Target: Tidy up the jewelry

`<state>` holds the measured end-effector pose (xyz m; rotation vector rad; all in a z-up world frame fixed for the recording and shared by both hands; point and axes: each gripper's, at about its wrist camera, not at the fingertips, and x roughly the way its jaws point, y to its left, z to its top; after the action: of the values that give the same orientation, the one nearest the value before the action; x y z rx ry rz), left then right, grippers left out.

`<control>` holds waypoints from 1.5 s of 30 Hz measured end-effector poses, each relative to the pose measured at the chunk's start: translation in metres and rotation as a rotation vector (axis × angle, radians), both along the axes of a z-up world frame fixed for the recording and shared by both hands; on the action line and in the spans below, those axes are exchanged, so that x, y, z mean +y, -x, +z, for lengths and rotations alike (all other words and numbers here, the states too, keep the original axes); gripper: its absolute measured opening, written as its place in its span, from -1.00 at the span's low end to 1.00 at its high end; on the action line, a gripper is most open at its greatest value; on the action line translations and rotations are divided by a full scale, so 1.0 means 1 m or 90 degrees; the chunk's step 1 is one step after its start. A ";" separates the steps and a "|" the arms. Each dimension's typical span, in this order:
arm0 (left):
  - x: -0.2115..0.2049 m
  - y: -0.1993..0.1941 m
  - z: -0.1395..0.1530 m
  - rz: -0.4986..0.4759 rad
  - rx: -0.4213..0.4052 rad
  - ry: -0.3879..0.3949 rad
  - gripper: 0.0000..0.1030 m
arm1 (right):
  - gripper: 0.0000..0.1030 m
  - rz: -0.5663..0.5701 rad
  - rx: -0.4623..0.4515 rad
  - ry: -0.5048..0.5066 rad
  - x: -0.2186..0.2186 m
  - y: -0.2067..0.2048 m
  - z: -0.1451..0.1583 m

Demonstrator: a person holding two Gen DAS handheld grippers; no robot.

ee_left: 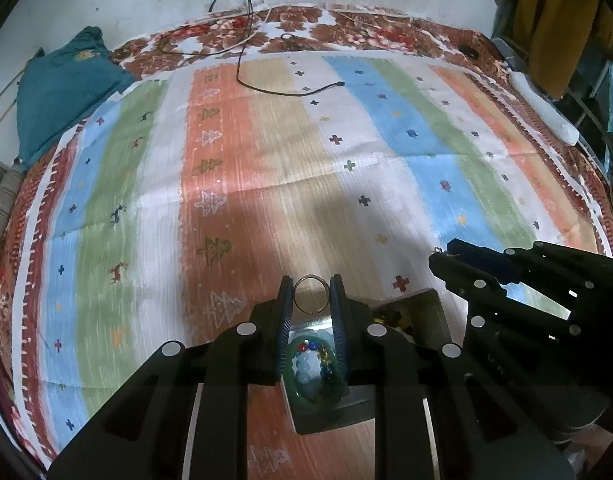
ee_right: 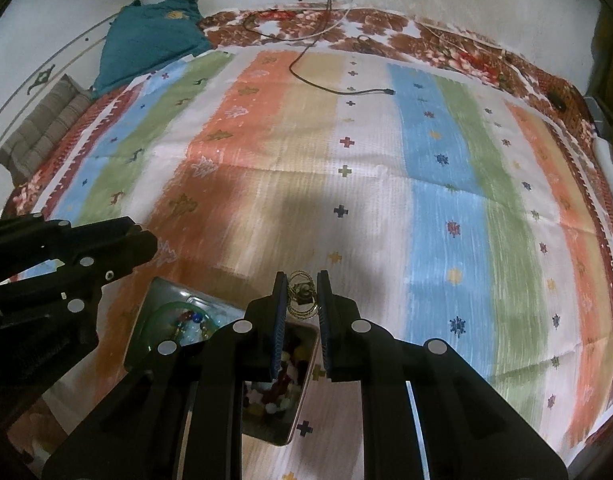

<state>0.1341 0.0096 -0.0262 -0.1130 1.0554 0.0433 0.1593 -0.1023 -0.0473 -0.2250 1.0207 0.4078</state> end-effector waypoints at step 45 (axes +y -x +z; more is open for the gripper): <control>-0.002 0.068 0.017 0.023 -0.055 0.049 -0.30 | -0.25 0.048 -0.020 -0.031 -0.013 0.065 0.018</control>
<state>0.0658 0.0077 -0.0089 -0.2016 0.9695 0.0302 0.0939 -0.1156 -0.0294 -0.2266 0.9728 0.4955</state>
